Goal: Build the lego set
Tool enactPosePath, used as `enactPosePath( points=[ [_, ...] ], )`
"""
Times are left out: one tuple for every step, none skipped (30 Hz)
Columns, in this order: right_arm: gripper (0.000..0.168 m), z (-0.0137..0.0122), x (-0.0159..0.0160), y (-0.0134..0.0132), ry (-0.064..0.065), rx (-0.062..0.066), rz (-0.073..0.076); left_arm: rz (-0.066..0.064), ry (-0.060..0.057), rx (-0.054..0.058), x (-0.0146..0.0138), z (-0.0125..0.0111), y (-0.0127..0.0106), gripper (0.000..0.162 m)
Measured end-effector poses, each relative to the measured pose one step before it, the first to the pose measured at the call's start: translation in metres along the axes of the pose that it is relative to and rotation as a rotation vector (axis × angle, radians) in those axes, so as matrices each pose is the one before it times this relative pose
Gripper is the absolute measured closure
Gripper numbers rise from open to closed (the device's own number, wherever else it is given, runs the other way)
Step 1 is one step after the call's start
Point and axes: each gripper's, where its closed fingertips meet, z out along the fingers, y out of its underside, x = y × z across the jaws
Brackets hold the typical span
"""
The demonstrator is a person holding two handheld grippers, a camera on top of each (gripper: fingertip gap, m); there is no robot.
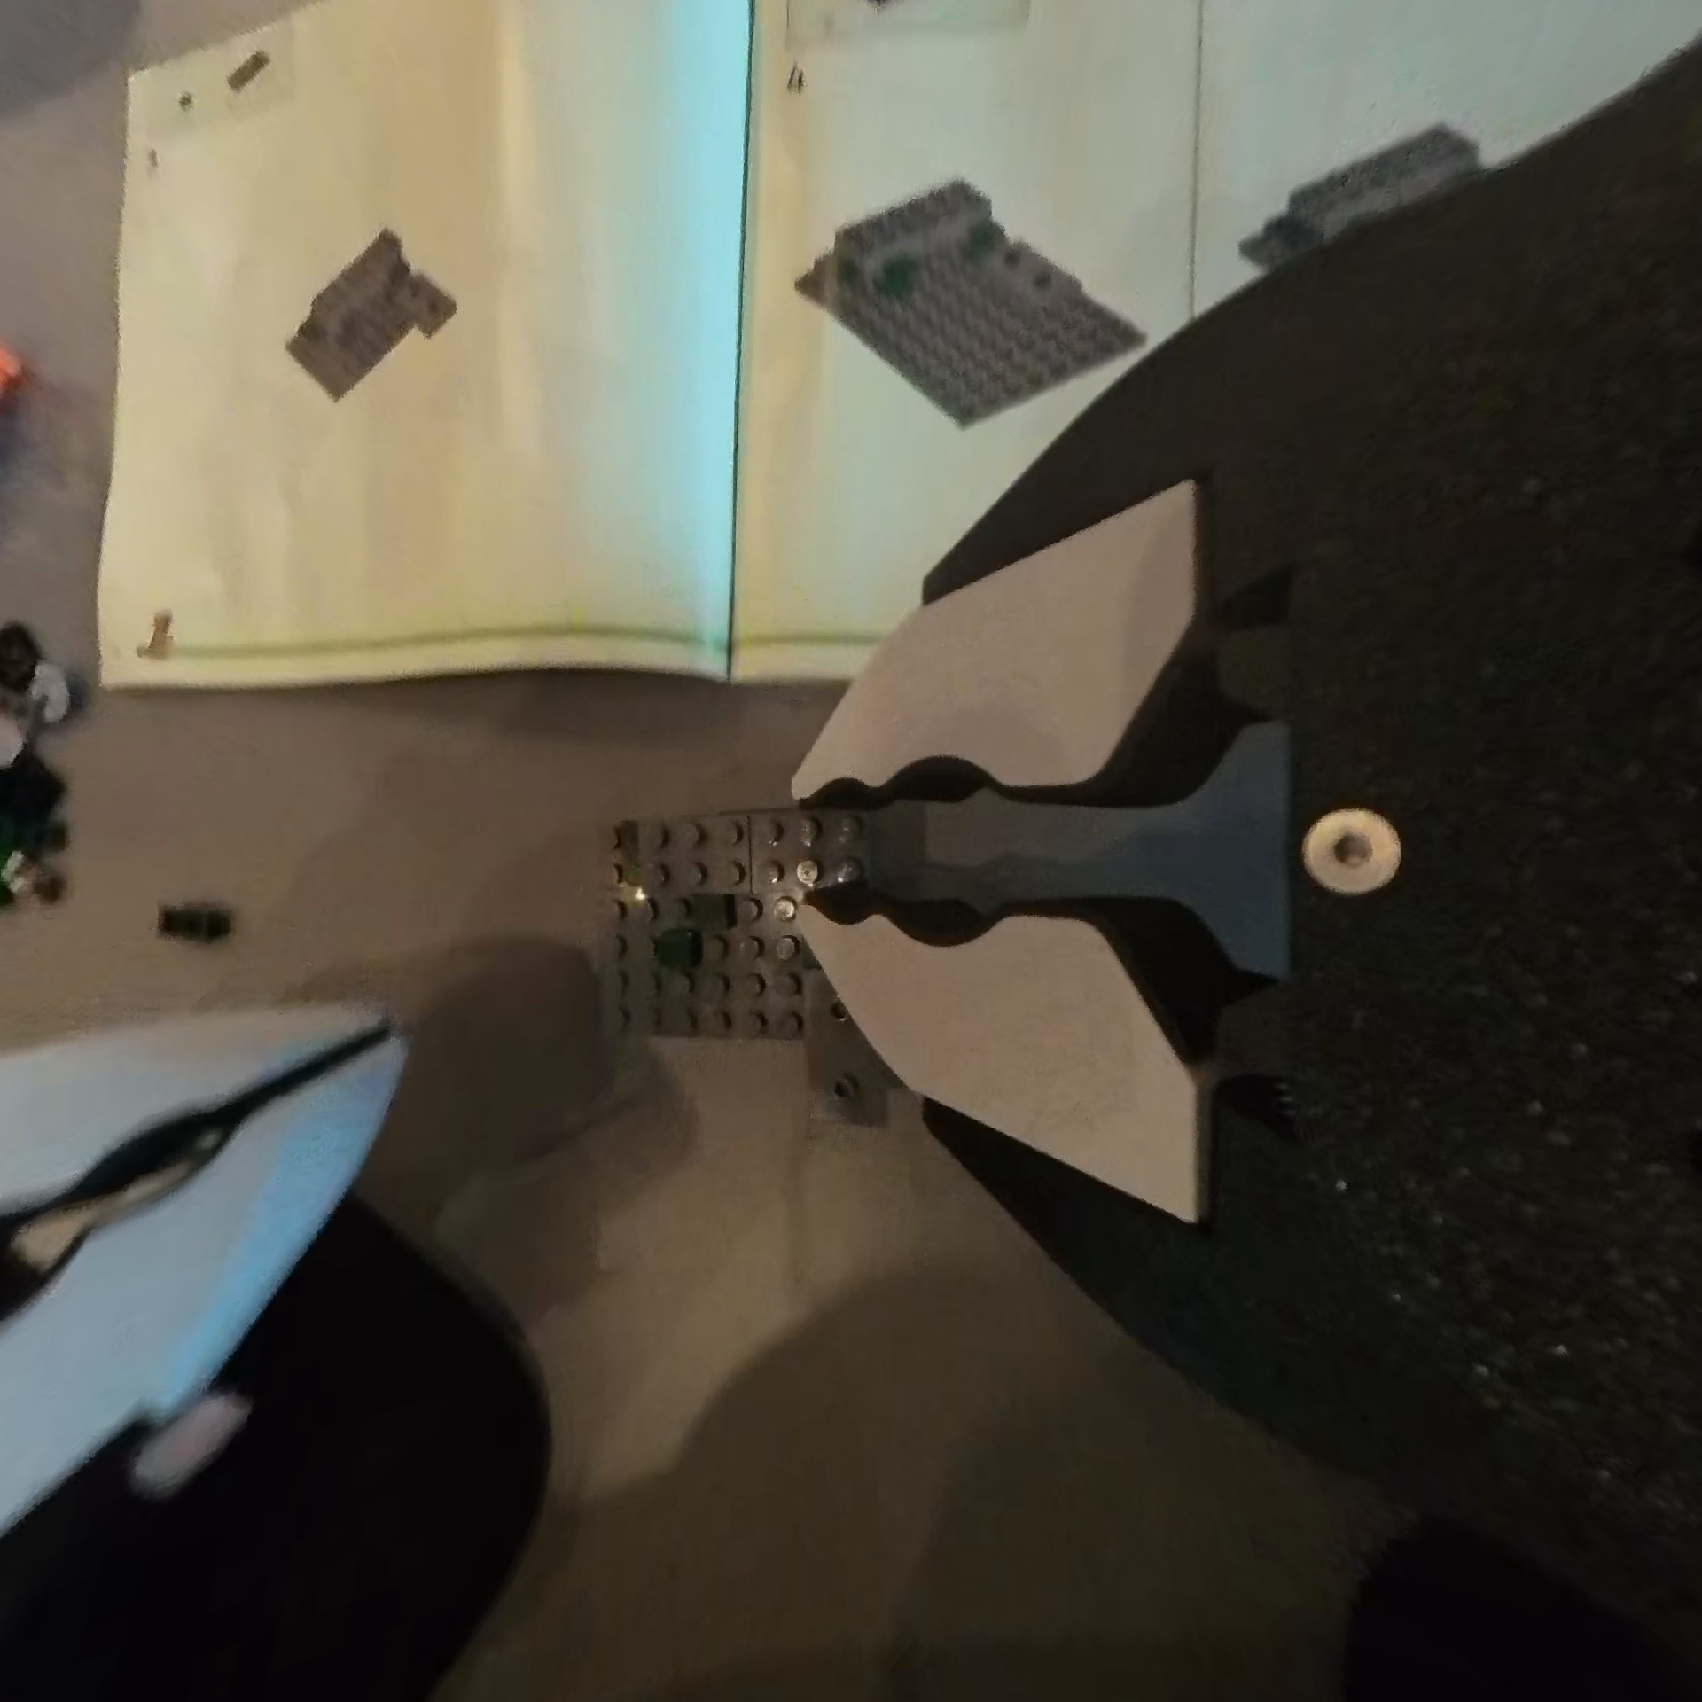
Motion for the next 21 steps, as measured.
enactPosePath(
  points=[
    [0.153,0.00148,0.00254,0.00118,0.0015,-0.0068,0.0022,0.0026,0.0012,-0.0018,0.00006,-0.00099,0.00051,0.162],
    [0.153,0.00151,0.00181,0.00159,0.0037,-0.0076,0.0041,0.0024,0.0011,-0.0026,0.00012,-0.00086,0.00071,0.162],
    [0.153,0.00181,0.00149,0.00282,0.0071,-0.0126,0.0014,0.0011,-0.0010,-0.0012,-0.00025,-0.00056,0.00079,0.162],
    [0.152,0.00200,0.00064,0.00320,0.0064,-0.0132,-0.0021,-0.0005,0.0008,-0.0019,-0.00011,-0.00023,0.00098,0.162],
    [0.152,0.00143,-0.00010,0.00125,0.0034,-0.0002,0.0026,-0.0018,0.0019,-0.0021,0.00012,0.00022,0.00102,0.162],
    [0.152,0.00042,-0.00035,-0.00031,0.0010,0.0089,0.0092,-0.0014,0.0016,-0.0008,0.00033,0.00054,0.00065,0.162],
    [0.152,0.00006,-0.00026,0.00005,0.0012,0.0035,0.0060,-0.0007,0.0026,-0.0008,0.00059,0.00081,0.00042,0.162],
    [0.152,-0.00014,-0.00017,0.00014,0.0029,0.0030,0.0012,0.0002,0.0032,-0.0005,0.00105,0.00116,0.00009,0.162],
    [0.152,-0.00010,-0.00013,0.00002,0.0024,0.0016,0.0000,0.0010,0.0024,-0.0006,0.00120,0.00128,-0.00002,0.162],
    [0.152,-0.00005,-0.00002,0.00002,0.0013,0.0007,0.0004,0.0017,0.0032,-0.0005,0.00138,0.00143,-0.00029,0.162],
    [0.152,-0.00002,0.00009,0.00006,0.0002,-0.0006,0.0004,0.0024,0.0032,0.0000,0.00153,0.00116,-0.00039,0.162],
    [0.152,-0.00002,-0.00006,-0.00005,-0.0006,-0.0014,0.0005,0.0035,0.0010,0.0000,0.00129,0.00096,-0.00037,0.162],
    [0.152,0.00004,-0.00001,0.00006,-0.0009,-0.0019,0.0018,0.0036,0.0013,-0.0013,0.00118,0.00078,-0.00024,0.162],
    [0.152,0.00006,0.00007,-0.00013,-0.0004,-0.0016,0.0014,0.0031,0.0017,-0.0014,0.00112,0.00050,-0.00013,0.162],
    [0.152,-0.00005,0.00014,-0.00026,0.0011,0.0004,-0.0002,0.0021,0.0005,-0.0006,0.00081,0.00010,-0.00011,0.162],
    [0.152,0.00004,0.00052,-0.00050,0.0039,0.0031,-0.0030,0.0004,-0.0008,0.0000,0.00048,-0.00028,-0.00022,0.162],
    [0.150,-0.00026,0.00079,-0.00092,0.0057,0.0059,-0.0022,-0.0010,-0.0005,0.0004,0.00035,-0.00042,0.00002,0.162],
    [0.147,-0.00118,0.00062,-0.00206,0.0035,0.0103,0.0026,-0.0021,-0.0013,0.0005,0.00006,-0.00048,0.00008,0.162],
    [0.143,-0.00304,0.00048,-0.00372,0.0030,0.0177,0.0043,-0.0019,-0.0022,-0.0001,-0.00017,-0.00048,0.00014,0.162],
    [0.140,-0.00565,0.00080,-0.00564,0.0101,0.0259,0.0014,-0.0012,-0.0043,0.0008,-0.00026,-0.00060,0.00014,0.162],
    [0.140,-0.00809,0.00088,-0.00666,0.0186,0.0298,-0.0017,-0.0012,-0.0033,0.0008,-0.00014,-0.00078,0.00029,0.162]
  ],
)
